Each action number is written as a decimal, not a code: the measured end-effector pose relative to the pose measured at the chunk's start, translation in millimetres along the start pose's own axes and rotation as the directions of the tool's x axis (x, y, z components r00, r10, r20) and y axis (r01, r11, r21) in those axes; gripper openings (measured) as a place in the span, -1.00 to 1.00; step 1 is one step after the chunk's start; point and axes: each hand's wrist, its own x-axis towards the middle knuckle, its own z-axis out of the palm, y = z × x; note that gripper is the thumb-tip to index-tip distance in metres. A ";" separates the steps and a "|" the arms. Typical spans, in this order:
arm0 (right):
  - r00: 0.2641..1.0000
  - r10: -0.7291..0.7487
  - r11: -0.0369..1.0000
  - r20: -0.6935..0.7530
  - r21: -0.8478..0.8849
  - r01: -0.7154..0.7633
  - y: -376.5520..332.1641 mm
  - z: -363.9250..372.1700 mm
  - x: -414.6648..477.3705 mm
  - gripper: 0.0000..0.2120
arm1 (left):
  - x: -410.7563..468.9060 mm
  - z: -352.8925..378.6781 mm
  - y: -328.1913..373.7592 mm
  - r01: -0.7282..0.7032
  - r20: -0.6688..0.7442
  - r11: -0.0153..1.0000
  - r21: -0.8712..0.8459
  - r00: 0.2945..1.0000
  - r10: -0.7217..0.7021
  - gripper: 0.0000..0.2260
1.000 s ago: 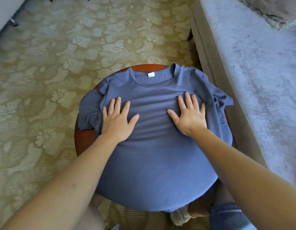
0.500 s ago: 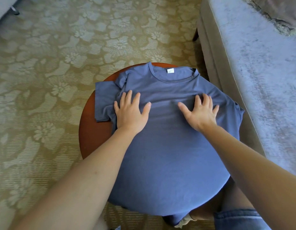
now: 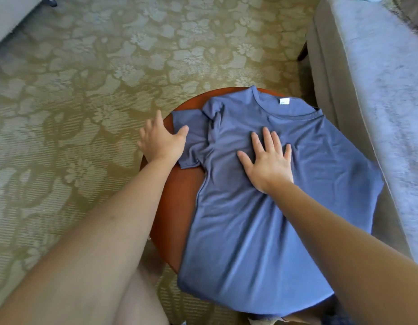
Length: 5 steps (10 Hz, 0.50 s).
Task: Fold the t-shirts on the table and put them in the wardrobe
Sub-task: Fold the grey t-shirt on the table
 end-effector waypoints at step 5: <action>1.000 -0.002 1.000 -0.027 -0.005 0.002 -0.8 0.5 1.0 -0.31 | 16.4 12.8 13.3 -0.180 0.007 0.972 -0.152 0.983 0.183 -0.35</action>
